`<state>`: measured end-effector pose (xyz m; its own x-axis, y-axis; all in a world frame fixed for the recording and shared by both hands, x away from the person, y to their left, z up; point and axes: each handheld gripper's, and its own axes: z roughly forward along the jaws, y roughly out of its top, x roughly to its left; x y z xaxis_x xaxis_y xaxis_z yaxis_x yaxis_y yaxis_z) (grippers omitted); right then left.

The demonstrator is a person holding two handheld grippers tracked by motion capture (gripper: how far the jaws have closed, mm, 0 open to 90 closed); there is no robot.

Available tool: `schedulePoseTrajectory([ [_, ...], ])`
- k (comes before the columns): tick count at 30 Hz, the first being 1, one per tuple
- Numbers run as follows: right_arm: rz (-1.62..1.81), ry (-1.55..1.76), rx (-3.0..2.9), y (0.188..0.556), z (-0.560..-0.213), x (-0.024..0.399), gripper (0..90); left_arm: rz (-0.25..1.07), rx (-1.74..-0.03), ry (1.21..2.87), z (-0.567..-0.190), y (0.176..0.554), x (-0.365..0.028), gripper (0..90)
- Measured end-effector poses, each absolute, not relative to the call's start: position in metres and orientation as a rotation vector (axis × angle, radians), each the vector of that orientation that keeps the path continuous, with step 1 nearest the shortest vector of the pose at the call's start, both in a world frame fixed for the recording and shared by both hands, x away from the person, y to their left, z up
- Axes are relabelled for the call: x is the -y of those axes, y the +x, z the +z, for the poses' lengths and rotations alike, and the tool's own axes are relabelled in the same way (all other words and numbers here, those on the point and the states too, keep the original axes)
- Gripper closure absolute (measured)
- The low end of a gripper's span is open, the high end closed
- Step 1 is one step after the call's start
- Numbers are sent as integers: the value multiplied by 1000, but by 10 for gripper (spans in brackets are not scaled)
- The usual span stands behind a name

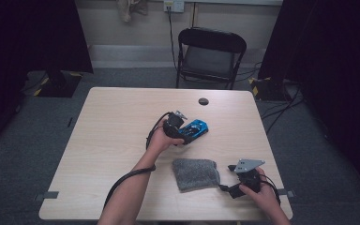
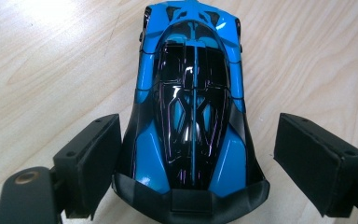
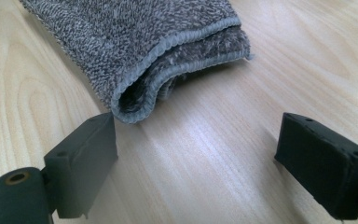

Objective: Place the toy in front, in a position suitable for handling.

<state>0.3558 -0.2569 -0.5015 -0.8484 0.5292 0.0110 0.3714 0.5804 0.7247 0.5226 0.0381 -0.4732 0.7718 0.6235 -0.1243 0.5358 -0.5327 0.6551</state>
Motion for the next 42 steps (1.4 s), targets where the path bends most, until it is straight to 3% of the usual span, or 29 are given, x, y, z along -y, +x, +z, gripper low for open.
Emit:
schedulePoseTrajectory([
  [26, 1122, 752, -2605, 356, -501, 257, 117, 181, -834, 2264, -459, 528, -32, 160],
  [42, 1122, 753, -2605, 356, -501, 257, 117, 201, -857, 2285, -474, 535, -12, 155],
])
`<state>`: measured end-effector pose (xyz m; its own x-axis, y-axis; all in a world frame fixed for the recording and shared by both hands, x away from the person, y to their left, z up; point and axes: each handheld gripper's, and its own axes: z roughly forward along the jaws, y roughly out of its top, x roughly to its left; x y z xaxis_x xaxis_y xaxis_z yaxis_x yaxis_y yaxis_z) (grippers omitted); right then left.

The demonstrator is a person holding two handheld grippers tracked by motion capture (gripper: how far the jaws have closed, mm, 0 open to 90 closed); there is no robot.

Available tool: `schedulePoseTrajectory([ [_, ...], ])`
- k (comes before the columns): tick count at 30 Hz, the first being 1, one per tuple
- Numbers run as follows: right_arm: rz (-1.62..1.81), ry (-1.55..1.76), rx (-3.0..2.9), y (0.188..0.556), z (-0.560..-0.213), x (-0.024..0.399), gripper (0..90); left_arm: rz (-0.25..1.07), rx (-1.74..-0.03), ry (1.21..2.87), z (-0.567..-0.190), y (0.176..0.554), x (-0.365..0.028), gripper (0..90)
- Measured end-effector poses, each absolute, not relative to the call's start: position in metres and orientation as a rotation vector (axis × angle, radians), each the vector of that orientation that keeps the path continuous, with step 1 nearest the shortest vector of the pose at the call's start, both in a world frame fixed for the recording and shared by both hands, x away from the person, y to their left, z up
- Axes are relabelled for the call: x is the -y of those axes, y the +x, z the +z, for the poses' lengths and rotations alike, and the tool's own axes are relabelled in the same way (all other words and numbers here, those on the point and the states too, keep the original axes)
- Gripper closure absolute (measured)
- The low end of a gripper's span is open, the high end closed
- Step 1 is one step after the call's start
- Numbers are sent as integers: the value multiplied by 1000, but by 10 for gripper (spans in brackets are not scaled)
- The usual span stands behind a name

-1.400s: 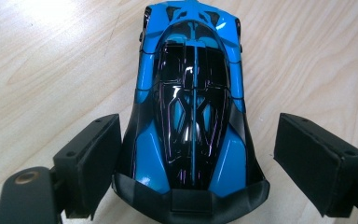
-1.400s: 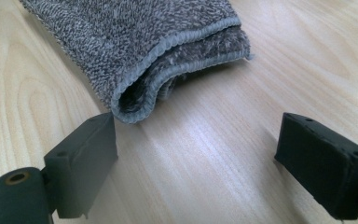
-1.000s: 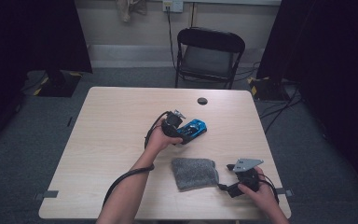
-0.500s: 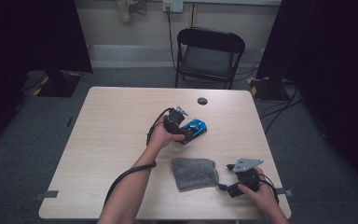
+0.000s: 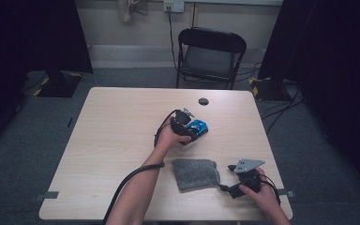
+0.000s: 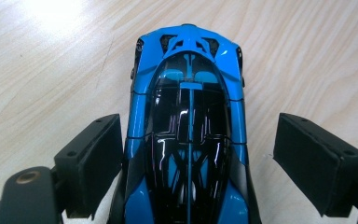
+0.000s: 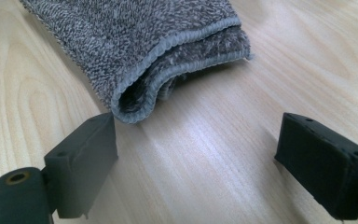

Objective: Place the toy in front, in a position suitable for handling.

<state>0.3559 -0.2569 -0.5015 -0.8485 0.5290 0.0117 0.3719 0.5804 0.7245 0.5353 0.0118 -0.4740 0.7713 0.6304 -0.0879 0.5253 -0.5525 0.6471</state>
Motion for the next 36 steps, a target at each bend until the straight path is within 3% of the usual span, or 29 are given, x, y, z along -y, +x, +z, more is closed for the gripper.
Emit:
schedulePoseTrajectory([
  [26, 1123, 752, -2605, 356, -501, 257, 117, 288, -843, 2280, -494, 538, -8, 212],
  [36, 1124, 753, -2605, 356, -501, 257, 117, 307, -823, 2281, -496, 540, -4, 163],
])
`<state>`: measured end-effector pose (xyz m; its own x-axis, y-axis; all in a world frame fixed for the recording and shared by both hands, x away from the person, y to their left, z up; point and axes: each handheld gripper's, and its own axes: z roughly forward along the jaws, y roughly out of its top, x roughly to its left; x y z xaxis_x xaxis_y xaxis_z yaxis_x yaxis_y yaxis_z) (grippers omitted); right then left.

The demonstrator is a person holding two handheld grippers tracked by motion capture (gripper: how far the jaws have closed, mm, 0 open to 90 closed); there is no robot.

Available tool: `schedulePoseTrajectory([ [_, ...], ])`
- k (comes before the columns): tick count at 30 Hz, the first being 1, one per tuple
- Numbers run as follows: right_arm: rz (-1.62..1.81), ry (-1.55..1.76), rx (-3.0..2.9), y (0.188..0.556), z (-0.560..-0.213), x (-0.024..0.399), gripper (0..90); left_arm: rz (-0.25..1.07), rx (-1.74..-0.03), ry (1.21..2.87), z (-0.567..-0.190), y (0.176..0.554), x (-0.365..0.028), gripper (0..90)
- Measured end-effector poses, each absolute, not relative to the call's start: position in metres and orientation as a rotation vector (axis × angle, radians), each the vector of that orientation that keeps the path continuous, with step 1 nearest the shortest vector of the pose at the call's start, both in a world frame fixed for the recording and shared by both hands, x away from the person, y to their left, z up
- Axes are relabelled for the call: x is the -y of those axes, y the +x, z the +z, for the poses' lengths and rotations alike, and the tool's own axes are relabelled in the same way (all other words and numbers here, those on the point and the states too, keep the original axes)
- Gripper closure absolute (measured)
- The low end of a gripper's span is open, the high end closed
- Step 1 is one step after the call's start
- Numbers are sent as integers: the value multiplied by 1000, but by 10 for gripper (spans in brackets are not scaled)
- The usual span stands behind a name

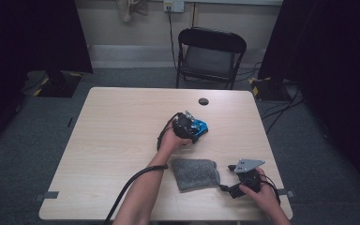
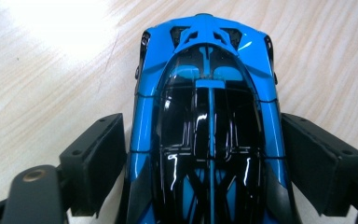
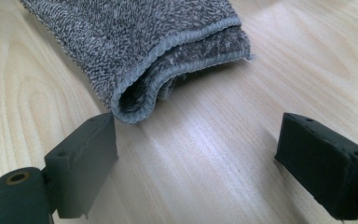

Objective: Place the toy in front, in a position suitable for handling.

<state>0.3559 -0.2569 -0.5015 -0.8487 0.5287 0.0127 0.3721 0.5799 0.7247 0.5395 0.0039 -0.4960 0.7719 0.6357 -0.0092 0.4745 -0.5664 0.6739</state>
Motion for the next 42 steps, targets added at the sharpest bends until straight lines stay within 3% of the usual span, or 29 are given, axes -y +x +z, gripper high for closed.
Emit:
schedulePoseTrajectory([
  [27, 1124, 752, -2605, 356, -501, 257, 117, 311, -834, 2331, -480, 539, -5, 196],
  [42, 1124, 753, -2605, 356, -501, 257, 117, 312, -862, 2339, -489, 535, -14, 192],
])
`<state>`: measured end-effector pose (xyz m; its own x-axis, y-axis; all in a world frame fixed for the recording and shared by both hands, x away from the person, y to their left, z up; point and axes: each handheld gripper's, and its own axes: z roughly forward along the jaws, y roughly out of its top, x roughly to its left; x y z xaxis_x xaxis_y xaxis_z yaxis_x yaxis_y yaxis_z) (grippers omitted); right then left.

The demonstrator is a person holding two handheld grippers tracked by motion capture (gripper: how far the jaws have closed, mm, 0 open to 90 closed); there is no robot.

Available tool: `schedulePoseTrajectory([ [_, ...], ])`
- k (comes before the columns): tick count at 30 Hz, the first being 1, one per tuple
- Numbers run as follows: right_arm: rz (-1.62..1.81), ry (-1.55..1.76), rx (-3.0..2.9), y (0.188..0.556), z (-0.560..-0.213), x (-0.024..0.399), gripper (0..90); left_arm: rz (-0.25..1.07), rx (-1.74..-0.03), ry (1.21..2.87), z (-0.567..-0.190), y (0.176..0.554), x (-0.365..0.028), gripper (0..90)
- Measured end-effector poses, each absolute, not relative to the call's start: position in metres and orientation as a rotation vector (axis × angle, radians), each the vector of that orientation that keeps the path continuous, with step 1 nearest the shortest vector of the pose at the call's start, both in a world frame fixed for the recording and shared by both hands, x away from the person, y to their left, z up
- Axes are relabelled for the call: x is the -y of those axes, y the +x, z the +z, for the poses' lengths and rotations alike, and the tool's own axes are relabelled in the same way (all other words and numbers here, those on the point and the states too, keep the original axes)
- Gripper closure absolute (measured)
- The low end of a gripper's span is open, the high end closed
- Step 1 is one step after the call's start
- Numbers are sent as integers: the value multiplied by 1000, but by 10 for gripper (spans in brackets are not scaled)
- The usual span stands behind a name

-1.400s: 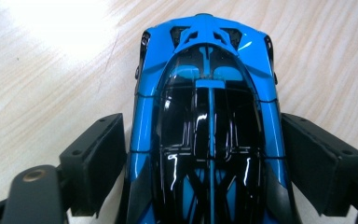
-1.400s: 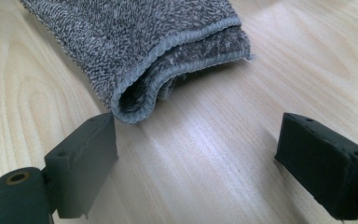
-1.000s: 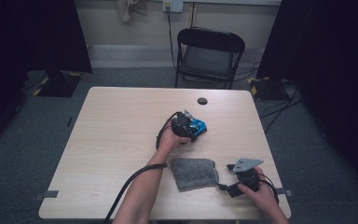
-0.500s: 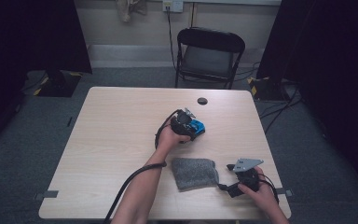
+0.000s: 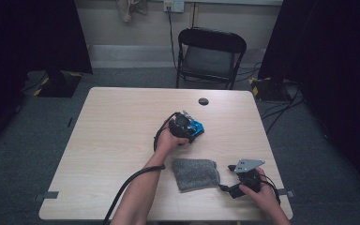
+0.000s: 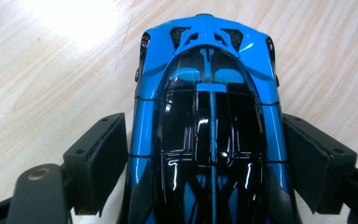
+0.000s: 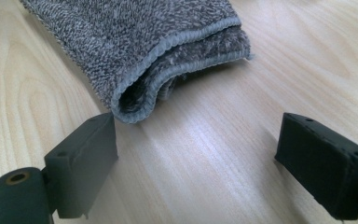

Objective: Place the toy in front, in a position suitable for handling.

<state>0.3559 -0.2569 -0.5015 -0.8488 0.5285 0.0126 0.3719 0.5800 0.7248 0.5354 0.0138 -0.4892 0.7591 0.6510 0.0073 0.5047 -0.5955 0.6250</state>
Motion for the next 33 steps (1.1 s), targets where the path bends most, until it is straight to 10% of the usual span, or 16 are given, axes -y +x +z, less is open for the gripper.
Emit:
schedulePoseTrajectory([
  [10, 1123, 755, -2605, 356, -502, 257, 114, 294, -866, 2320, -486, 533, -21, 276],
  [33, 1122, 756, -2606, 356, -502, 257, 112, 315, -852, 2327, -483, 541, -10, 163],
])
